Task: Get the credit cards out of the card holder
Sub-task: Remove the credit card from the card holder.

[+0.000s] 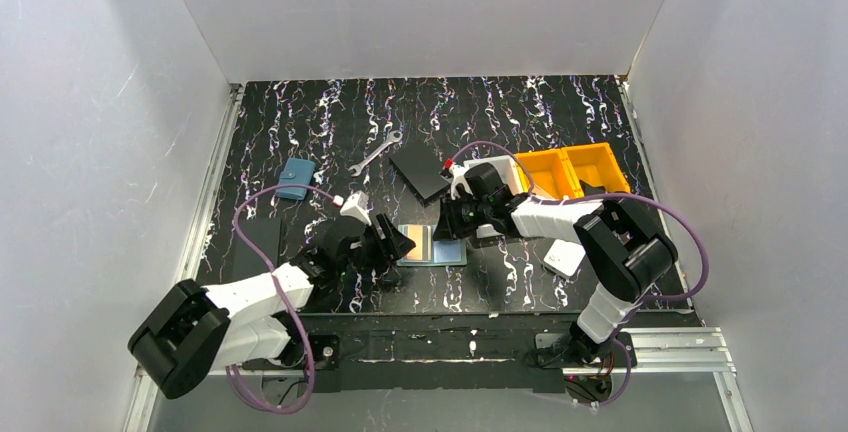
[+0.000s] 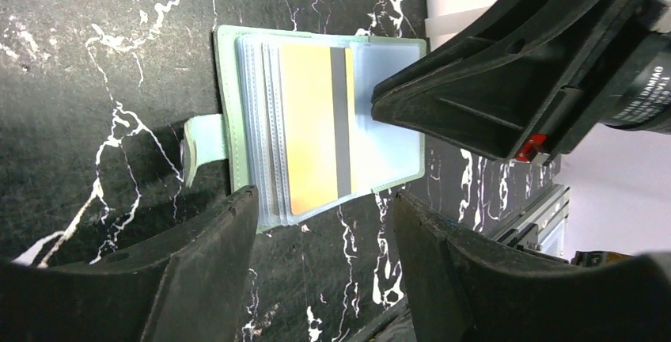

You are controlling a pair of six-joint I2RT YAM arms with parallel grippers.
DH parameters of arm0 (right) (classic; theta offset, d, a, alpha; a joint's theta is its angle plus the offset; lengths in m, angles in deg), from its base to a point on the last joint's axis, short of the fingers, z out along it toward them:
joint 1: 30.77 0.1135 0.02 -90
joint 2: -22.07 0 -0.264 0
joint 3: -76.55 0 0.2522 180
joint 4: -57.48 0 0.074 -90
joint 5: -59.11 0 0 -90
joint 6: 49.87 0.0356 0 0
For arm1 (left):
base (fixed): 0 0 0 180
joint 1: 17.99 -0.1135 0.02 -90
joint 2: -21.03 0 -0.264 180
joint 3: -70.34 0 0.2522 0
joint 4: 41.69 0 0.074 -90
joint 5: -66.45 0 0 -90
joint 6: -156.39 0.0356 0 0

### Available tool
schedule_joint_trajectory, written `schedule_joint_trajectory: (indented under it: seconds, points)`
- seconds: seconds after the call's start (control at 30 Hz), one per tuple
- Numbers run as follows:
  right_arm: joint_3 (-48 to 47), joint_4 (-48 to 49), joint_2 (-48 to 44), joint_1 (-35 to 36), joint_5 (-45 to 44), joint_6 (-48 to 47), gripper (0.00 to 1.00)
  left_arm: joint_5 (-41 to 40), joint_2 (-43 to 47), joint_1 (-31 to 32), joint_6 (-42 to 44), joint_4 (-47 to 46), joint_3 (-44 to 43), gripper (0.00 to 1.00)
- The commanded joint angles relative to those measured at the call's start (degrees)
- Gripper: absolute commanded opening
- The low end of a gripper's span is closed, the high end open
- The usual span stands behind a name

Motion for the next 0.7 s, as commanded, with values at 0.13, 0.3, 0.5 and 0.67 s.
schedule_joint_trajectory:
  seconds: [0.13, 0.3, 0.5, 0.67]
  points:
    - [-0.4, 0.7, -0.2, -0.2, -1.5, -1.1, 0.18, 4.7, -6.0, -2.1, 4.2, 0.1, -6.1, 0.53]
    - [-1.2, -0.4, 1.5, -0.2, -2.3, -1.6, 0.12, 7.3, -8.8, -3.3, 4.8, 0.1, -7.3, 0.46]
    - [-1.7, -1.0, 2.5, -0.2, -2.4, -2.0, 0.09, 9.3, -10.9, -4.3, 6.4, 0.2, -8.5, 0.46]
    - [-1.7, -1.2, 2.9, -0.2, -2.8, -2.1, 0.08, 11.5, -12.7, -5.0, 6.9, 0.4, -9.6, 0.46]
